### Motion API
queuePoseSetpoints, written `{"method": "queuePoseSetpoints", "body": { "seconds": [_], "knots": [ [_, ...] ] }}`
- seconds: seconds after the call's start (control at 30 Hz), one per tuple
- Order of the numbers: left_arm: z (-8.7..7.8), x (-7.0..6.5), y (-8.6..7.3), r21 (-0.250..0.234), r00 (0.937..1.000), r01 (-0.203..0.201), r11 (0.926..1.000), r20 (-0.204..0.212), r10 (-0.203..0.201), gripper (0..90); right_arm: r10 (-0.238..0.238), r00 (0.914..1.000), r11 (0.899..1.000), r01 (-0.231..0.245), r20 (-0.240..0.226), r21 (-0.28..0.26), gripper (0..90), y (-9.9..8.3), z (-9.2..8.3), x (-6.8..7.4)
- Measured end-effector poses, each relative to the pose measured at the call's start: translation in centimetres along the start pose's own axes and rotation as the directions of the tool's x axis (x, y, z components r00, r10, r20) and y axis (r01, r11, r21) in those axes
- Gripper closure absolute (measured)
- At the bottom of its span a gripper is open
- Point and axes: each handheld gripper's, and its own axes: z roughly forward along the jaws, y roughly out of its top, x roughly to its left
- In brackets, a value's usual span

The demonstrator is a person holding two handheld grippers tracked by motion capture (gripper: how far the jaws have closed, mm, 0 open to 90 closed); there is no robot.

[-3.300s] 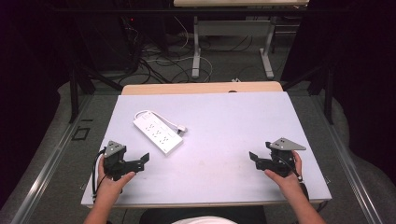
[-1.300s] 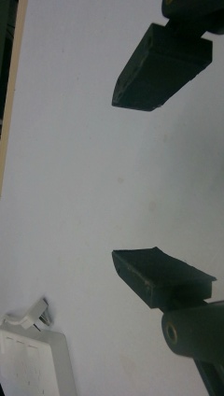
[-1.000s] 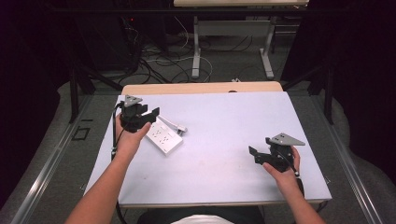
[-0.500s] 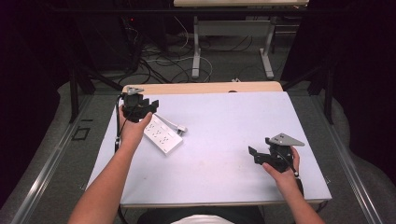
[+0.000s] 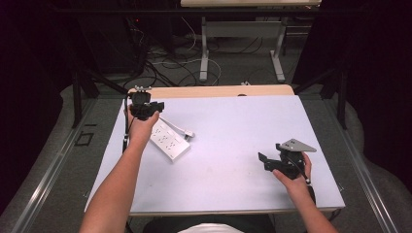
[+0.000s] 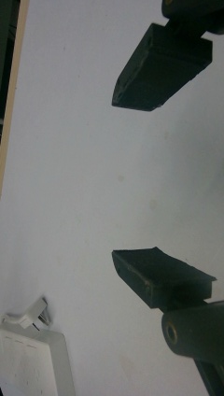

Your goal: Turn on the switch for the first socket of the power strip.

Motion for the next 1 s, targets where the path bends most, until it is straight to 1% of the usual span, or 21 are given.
{"method": "queuePoseSetpoints", "body": {
  "seconds": [0.1, 0.17, 0.27, 0.3, 0.33, 0.4, 0.5, 0.57, 0.63, 0.67, 0.7, 0.73, 0.77, 0.8, 0.83, 0.9, 0.97, 1.0],
  "knots": [
    [0.6, 0.1, 0.0, 0.025, 1.0000, 0.000, 0.9997, -0.006, 0.000, 71.3, 0.001, 1.0000, 1.000, -0.001, -0.001, 0.002, 20.5, 0.0, 0.0, 0.0],
    [0.9, 0.2, -0.1, 0.042, 1.0000, 0.003, 0.9991, -0.008, -0.003, 71.8, 0.000, 1.0000, 1.000, 0.000, -0.002, 0.002, 20.5, 0.0, 0.0, 0.0],
    [1.4, 0.2, -0.2, 0.074, 0.9999, -0.007, 0.9972, -0.011, 0.008, 74.0, -0.004, 1.0000, 1.000, 0.004, -0.002, 0.001, 20.5, 0.0, 0.0, 0.0],
    [1.8, 0.2, -0.3, 0.094, 0.9999, -0.009, 0.9955, -0.011, 0.010, 75.5, -0.011, 0.9999, 1.000, 0.010, -0.006, -0.002, 20.5, 0.0, 0.0, 0.0],
    [1.8, 0.2, -0.3, 0.094, 0.9999, -0.009, 0.9955, -0.011, 0.010, 76.4, -0.011, 0.9999, 1.000, 0.010, -0.006, -0.002, 20.5, 0.0, 0.0, 0.0],
    [2.2, 0.1, -0.3, 0.111, 0.9997, -0.015, 0.9937, -0.016, 0.017, 77.1, -0.009, 0.9999, 1.000, 0.009, -0.006, -0.006, 20.5, -0.1, -0.1, 0.1],
    [2.7, 0.0, -0.2, 0.131, 0.9996, -0.023, 0.9912, -0.013, 0.025, 79.8, -0.016, 0.9999, 1.000, 0.016, -0.006, -0.005, 20.5, 0.0, -0.3, 0.1],
    [3.1, 0.0, -0.2, 0.155, 0.9992, -0.034, 0.9873, -0.013, 0.037, 81.5, -0.014, 0.9999, 1.000, 0.014, -0.003, -0.010, 20.4, 0.0, -0.4, -0.1],
    [3.1, 0.0, -0.1, 0.155, 0.9995, -0.031, 0.9874, -0.005, 0.032, 85.5, -0.004, 1.0000, 1.000, 0.004, 0.000, -0.007, 20.3, 0.1, -0.3, -0.1],
    [3.0, 0.1, 0.0, 0.151, 0.9993, -0.034, 0.9879, -0.008, 0.036, 85.7, -0.007, 1.0000, 1.000, 0.007, 0.000, -0.009, 20.3, 0.1, -0.1, -0.1],
    [2.9, 0.2, 0.0, 0.156, 0.9990, -0.042, 0.9869, -0.007, 0.043, 85.9, -0.018, 0.9998, 1.000, 0.018, 0.000, -0.011, 20.3, 0.2, 0.0, -0.1],
    [2.9, 0.2, 0.0, 0.153, 0.9995, -0.028, 0.9878, -0.010, 0.029, 86.8, -0.017, 0.9998, 1.000, 0.017, -0.005, -0.004, 20.3, 0.2, 0.1, 0.0],
    [2.9, 0.3, 0.0, 0.153, 0.9995, -0.029, 0.9879, -0.010, 0.031, 87.4, -0.021, 0.9998, 1.000, 0.021, 0.000, -0.004, 20.3, 0.2, 0.3, 0.0],
    [2.9, 0.4, 0.0, 0.160, 0.9996, -0.024, 0.9869, -0.010, 0.026, 87.7, -0.015, 0.9998, 1.000, 0.015, -0.012, 0.000, 20.3, 0.2, 0.5, 0.1],
    [2.9, 0.5, -0.1, 0.165, 0.9996, -0.026, 0.9860, -0.007, 0.028, 88.4, -0.014, 0.9999, 1.000, 0.014, -0.009, 0.002, 20.3, 0.1, 0.6, 0.2],
    [3.0, 0.5, -0.1, 0.170, 0.9995, -0.025, 0.9851, -0.015, 0.027, 89.8, -0.020, 0.9997, 1.000, 0.021, -0.012, 0.012, 20.3, 0.1, 0.8, 0.2],
    [3.0, 0.7, -0.1, 0.188, 0.9993, -0.028, 0.9817, -0.018, 0.032, 90.0, -0.020, 0.9997, 1.000, 0.020, -0.017, 0.015, 20.3, 0.1, 0.9, 0.3],
    [3.0, 0.8, -0.1, 0.183, 0.9991, -0.028, 0.9827, -0.025, 0.033, 90.0, -0.021, 0.9996, 1.000, 0.021, -0.019, 0.017, 20.3, 0.0, 0.9, 0.3]
  ]
}}
